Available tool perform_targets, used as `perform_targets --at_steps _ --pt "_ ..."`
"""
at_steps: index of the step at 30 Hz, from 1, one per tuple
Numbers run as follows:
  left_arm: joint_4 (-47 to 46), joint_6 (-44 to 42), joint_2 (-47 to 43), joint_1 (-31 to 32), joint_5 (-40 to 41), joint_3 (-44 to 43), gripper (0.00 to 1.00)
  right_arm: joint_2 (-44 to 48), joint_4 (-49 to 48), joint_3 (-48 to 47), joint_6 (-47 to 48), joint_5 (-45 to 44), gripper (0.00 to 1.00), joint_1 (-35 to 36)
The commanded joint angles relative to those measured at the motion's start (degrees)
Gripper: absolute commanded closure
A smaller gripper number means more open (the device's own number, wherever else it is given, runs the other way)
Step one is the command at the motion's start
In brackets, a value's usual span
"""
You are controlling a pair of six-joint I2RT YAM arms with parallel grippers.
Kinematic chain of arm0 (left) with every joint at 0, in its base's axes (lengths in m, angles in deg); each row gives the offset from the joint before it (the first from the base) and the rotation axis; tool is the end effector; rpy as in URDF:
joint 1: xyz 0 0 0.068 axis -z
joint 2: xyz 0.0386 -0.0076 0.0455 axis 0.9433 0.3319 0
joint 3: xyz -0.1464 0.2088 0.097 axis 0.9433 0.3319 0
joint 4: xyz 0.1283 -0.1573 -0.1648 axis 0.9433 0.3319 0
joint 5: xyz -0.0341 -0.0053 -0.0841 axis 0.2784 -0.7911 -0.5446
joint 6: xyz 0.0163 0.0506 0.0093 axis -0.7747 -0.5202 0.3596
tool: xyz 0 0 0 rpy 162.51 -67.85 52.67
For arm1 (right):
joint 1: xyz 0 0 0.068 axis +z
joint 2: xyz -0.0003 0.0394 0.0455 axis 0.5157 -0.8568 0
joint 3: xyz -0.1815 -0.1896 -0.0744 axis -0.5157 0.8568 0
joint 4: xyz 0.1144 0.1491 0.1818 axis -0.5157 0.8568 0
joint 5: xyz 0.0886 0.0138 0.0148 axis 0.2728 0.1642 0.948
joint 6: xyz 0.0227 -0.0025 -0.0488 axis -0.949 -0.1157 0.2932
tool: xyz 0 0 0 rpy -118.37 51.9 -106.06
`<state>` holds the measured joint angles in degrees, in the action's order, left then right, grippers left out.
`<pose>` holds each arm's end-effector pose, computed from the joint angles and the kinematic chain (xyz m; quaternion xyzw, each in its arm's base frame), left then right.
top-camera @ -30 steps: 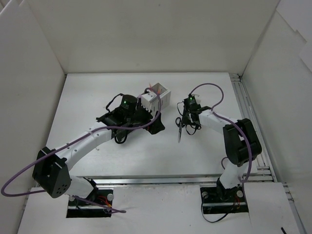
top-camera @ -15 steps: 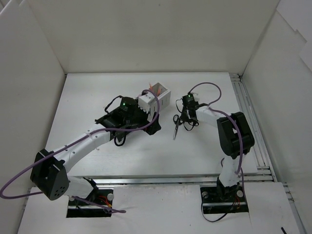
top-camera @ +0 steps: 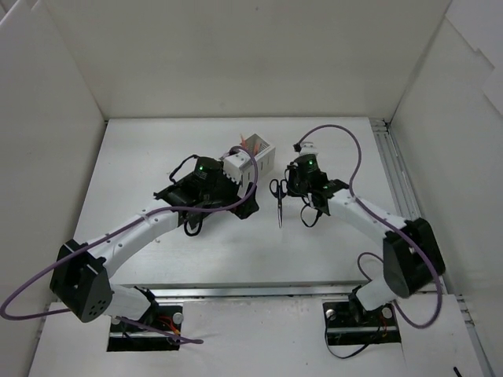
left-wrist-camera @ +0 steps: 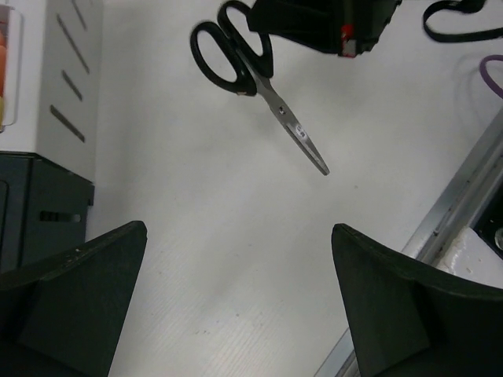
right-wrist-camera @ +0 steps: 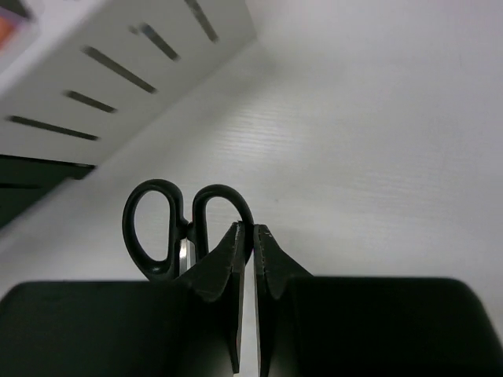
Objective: Sort the stationery into containers
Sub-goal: Pick up the scissors from the center of the board, then place the scissors in the storage box.
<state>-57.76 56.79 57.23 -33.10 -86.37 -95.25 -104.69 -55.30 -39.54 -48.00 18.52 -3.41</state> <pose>0.2424 -0.2028 0.3113 0.2985 0.7895 -0.3517 0.4049 0.3087 0.1585 0.2430 -0.0309 0.8580 0.1797 0.4801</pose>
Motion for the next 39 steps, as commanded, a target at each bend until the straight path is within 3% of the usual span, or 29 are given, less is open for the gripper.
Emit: perform_targets --at_steps 1,7,17,21,22,24,25,27,28,30,33,36,37,38,39 --pt "-3.1 0.5 -0.6 0.3 -6.9 -3.9 0.0 8.8 -6.3 1.8 3.2 3.6 1.0 1.0" --pt "-10.3 3.7 -2.8 0.3 -16.1 -0.1 0.01 18.3 -5.6 5.3 5.8 4.0 1.0 5.3" --pt "-15.8 8.3 2.5 0.3 -17.8 -1.6 0.01 25.4 -10.6 8.7 6.2 10.5 1.0 10.9" --pt "-16.2 8.7 4.9 0.9 -19.5 -3.2 0.26 26.5 -12.0 9.6 5.7 10.3 1.0 11.7" --pt "-16.1 8.4 5.0 0.9 -19.5 -3.4 0.38 26.9 -12.7 9.7 5.6 10.2 1.0 11.7" --pt "-16.0 8.3 5.1 1.4 -19.5 -3.6 0.51 27.2 -13.4 9.9 5.8 10.8 1.0 11.7" --pt "-16.2 8.5 5.0 1.4 -19.5 -3.5 0.67 27.2 -13.5 9.8 6.0 10.9 1.0 11.9" --pt "-16.7 8.8 4.6 1.4 -19.0 -3.2 0.83 27.1 -13.1 9.4 6.4 11.7 1.0 12.0" --pt "-17.0 8.9 4.4 1.4 -18.9 -3.1 0.98 26.7 -12.6 9.2 6.5 11.7 1.0 12.0" --pt "-17.4 9.1 3.6 1.4 -18.4 -2.7 1.0 26.7 -11.8 8.8 6.7 11.6 1.0 11.9" --pt "-17.8 8.7 2.5 1.4 -16.4 -2.2 1.0 26.9 -10.7 8.6 6.9 10.3 0.9 12.0" --pt "-17.1 7.4 1.1 1.4 -12.6 -2.3 1.0 27.9 -10.1 8.4 6.7 9.0 0.51 12.0" --pt "-15.6 6.6 0.6 1.4 -11.0 -2.5 1.0 28.5 -9.5 8.3 6.6 8.2 0.23 11.9" --pt "-15.0 5.9 -0.1 1.4 -8.9 -2.7 1.0 28.8 -9.2 8.3 6.7 7.5 0.02 12.1" --pt "-13.4 4.3 -1.8 1.4 -4.7 -2.7 1.0 29.2 -8.5 8.4 6.7 6.0 0.02 12.1"
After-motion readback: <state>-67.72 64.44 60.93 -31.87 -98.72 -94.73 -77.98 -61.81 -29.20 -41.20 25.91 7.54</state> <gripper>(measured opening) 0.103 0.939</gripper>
